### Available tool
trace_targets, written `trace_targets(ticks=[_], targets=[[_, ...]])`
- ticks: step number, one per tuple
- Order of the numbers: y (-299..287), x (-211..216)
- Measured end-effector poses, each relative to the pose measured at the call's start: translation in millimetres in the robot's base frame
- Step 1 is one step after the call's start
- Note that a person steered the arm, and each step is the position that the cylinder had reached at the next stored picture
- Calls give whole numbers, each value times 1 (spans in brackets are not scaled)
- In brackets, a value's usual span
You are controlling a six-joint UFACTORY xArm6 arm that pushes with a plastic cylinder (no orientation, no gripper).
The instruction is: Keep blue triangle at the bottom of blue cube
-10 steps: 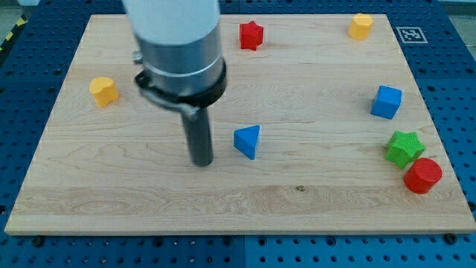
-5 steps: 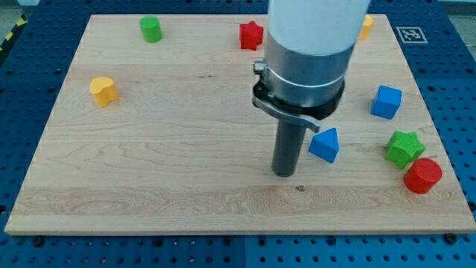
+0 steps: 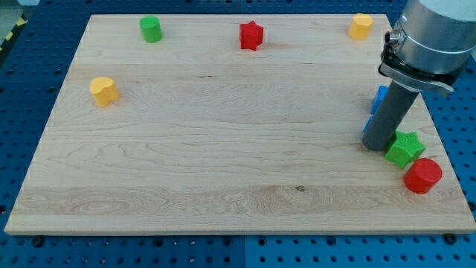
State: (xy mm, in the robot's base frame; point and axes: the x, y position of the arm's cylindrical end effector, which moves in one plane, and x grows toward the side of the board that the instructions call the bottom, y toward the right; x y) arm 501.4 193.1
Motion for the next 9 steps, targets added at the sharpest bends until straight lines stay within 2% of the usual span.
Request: trace_targets(ticks=[2, 3, 4, 5, 6, 8, 9], targets=[[6, -29], [1, -28], [-30, -27], [-39, -55], [-12, -59], [14, -15], [10, -16]])
